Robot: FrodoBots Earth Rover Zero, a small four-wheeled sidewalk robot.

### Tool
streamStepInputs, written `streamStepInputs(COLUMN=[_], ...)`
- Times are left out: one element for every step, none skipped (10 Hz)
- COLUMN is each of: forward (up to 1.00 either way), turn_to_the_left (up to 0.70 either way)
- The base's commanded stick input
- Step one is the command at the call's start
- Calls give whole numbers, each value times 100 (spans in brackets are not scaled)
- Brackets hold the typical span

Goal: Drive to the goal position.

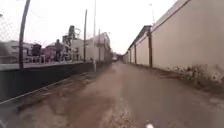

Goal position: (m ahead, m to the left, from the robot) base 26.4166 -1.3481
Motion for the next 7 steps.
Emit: streamStepInputs(forward=[85, 85, 85, 85, 85, 85, 85], turn_to_the_left=[7, 7, 7, -12, -27, -27, -27])
